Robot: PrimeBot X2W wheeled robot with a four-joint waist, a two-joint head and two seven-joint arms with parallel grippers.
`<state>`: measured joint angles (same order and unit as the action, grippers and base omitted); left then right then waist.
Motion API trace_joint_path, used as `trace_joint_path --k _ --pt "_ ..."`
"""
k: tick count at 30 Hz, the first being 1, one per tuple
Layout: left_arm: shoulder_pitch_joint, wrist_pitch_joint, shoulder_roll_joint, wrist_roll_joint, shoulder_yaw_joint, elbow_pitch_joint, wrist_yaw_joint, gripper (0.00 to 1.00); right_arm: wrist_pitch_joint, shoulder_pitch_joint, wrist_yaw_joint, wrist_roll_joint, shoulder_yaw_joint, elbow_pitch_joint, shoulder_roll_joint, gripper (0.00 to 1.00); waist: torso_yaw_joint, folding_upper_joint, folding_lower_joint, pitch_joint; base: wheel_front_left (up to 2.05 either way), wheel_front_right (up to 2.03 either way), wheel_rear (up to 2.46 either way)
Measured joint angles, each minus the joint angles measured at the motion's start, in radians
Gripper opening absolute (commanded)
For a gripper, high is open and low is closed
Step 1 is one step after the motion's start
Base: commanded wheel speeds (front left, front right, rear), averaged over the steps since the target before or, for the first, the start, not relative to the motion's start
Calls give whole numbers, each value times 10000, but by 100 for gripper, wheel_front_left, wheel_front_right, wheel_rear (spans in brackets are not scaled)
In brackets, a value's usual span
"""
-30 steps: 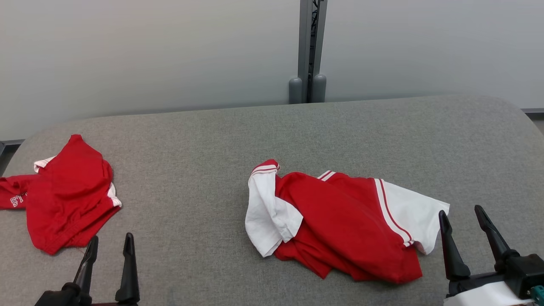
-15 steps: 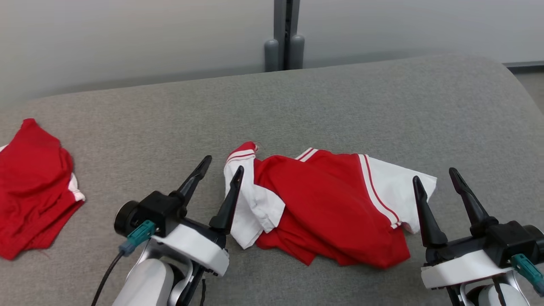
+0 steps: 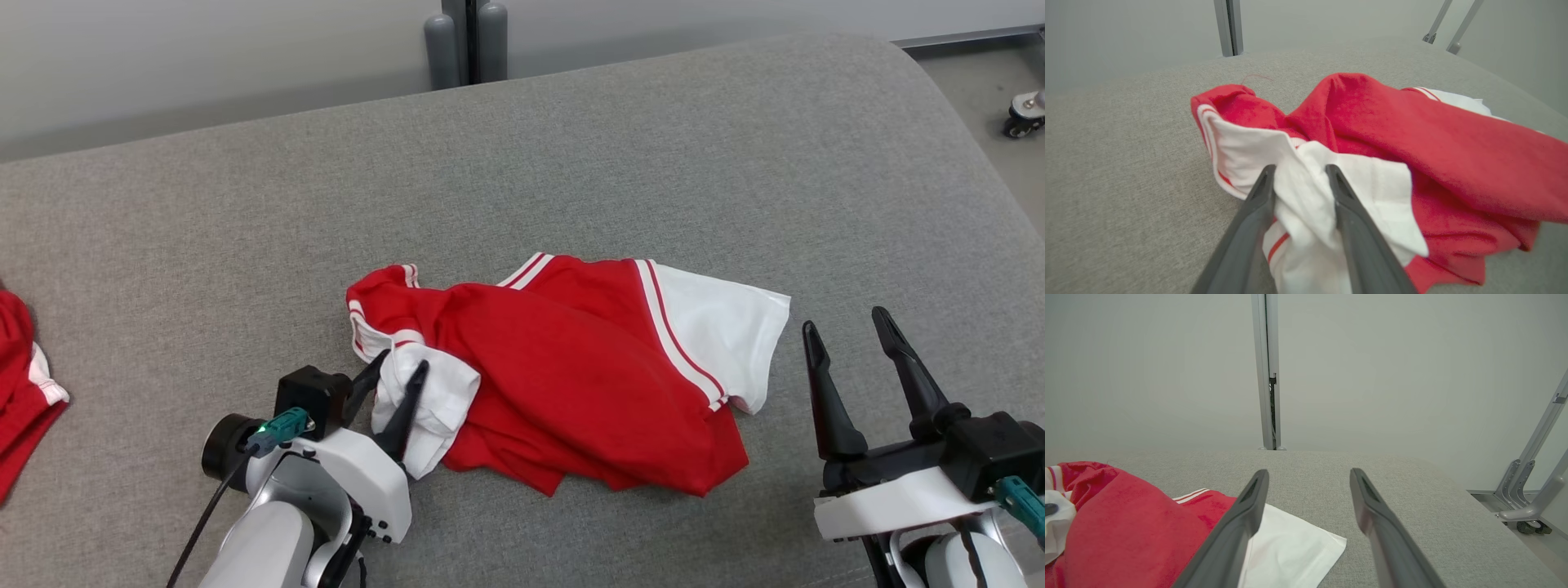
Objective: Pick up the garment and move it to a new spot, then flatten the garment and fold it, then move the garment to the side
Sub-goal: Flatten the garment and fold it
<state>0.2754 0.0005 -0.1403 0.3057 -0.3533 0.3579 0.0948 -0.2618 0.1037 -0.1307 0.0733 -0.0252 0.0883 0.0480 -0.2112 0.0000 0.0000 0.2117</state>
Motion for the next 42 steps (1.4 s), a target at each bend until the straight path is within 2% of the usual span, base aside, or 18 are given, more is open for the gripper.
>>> trace_joint_path --k 7,12,15,24,32,34,37,42 --pt "144 -13 -65 1003 593 -69 111 0 0 39 0 46 59 63 -2 100 13 0 0 -94 0 0 0" --pt "390 104 -130 2151 1448 -660 176 0 0 39 0 67 10 100 -2 100 103 0 0 -260 0 0 0" --pt "869 282 -493 2449 1939 -997 153 0 0 38 0 67 -56 115 -4 100 159 0 0 -322 0 0 0" --pt "3029 1072 -1703 2297 2506 -1492 -77 0 0 130 0 48 -253 242 -4 100 36 0 0 -475 0 0 0" --pt "5153 1956 -2420 1732 2163 -1988 -67 0 0 306 0 146 -385 234 -4 100 -408 0 0 -418 0 0 0" --pt "5334 2205 -2357 1605 1837 -2082 -29 0 0 306 0 176 -395 236 -2 100 -516 0 0 -372 0 0 0" --pt "5139 2366 -1960 1580 1350 -2080 -23 0 0 308 0 330 -456 251 -6 100 -705 0 0 -288 0 0 0" --pt "3615 2242 -1039 1522 412 -1407 -173 0 0 428 0 562 -662 245 -4 100 -1130 0 0 -101 0 0 0"
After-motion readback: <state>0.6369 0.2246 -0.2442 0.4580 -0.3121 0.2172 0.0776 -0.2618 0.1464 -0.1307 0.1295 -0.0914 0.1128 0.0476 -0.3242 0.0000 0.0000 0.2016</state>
